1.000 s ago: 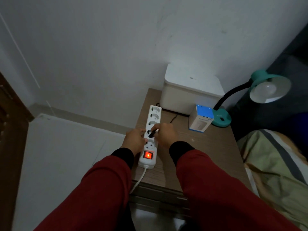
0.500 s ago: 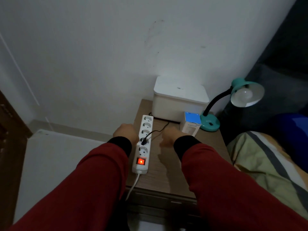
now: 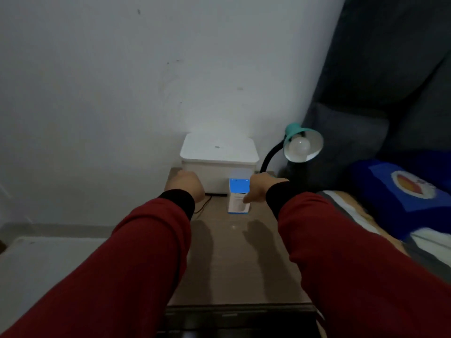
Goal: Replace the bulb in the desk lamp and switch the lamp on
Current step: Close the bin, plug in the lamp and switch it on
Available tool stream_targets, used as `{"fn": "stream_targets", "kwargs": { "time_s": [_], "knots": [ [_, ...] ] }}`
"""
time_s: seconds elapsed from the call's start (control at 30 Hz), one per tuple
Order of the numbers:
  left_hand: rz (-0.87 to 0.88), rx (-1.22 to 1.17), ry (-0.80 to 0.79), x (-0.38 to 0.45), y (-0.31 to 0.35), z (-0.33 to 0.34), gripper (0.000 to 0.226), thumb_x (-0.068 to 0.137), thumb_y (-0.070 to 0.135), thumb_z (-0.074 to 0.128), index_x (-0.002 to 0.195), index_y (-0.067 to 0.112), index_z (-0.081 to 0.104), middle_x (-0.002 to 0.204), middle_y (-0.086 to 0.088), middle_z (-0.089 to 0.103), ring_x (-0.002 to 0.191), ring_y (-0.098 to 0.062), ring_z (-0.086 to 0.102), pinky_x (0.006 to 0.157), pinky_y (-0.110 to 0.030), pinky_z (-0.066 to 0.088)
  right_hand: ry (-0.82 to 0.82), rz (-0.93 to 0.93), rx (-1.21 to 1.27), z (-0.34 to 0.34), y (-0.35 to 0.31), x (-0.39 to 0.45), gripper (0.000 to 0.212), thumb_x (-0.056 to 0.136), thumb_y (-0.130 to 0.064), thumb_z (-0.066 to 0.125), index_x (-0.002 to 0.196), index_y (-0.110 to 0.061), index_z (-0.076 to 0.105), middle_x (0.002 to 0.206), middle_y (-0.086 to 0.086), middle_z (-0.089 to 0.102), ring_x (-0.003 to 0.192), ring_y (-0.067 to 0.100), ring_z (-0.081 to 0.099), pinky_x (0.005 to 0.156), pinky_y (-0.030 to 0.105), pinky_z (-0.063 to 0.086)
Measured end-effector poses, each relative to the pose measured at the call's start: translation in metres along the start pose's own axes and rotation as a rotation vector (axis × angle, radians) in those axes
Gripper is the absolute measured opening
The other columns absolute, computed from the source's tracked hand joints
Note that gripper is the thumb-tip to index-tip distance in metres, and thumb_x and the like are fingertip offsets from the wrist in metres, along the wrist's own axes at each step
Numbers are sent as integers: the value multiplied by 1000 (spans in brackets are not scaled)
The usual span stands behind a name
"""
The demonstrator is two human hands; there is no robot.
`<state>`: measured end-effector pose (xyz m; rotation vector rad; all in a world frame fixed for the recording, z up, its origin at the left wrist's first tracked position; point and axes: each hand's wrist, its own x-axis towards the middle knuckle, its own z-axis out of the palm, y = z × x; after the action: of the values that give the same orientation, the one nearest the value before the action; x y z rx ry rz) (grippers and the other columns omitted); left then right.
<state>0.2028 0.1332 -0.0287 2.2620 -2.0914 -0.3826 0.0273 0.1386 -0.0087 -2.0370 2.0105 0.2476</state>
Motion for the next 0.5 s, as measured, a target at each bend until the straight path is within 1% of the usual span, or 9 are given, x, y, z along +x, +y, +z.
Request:
{"fn": "stream_targets", "kwargs": {
  "time_s": [0.1,0.17,0.27,0.37,0.43,0.5],
  "knots": [
    [62,14,15,8,32,-5,36,85,21,55,118,4,59,124,-14,61,115,-30,59,92,-32,49,38,36,11,-11,33,6,57,84,-40,64,130,-8,52,135,12,56,123,30,54,100,36,47],
    [74,25,24,15,55,-7,34,89,19,52,119,4,57,127,-13,58,116,-28,57,91,-31,49,49,62,24,-17,55,9,56,85,-39,63,130,-8,52,136,11,55,124,29,53,101,36,46],
    [98,3,25,28,87,-4,35,89,19,52,118,1,55,129,-16,53,115,-28,56,88,-32,49,45,108,83,-23,87,15,53,87,-35,63,128,-4,53,135,13,55,124,29,53,97,36,45],
    [138,-20,10,42,119,6,30,88,16,52,113,-1,58,126,-18,55,112,-29,58,83,-31,50,34,126,124,-18,116,35,49,85,-36,64,119,-1,59,128,16,59,116,32,58,87,34,48],
    [167,-25,2,54,139,18,30,89,16,53,113,-1,59,126,-18,55,113,-29,58,84,-31,51,45,136,157,-8,134,52,47,84,-37,64,115,-2,61,125,17,60,112,33,59,82,33,47],
    [199,-22,-19,65,156,35,32,89,16,54,115,-1,59,126,-18,57,115,-29,58,90,-33,50,62,141,193,3,147,66,48,85,-37,63,120,-4,60,127,15,60,114,32,59,88,33,48]
  ]
}}
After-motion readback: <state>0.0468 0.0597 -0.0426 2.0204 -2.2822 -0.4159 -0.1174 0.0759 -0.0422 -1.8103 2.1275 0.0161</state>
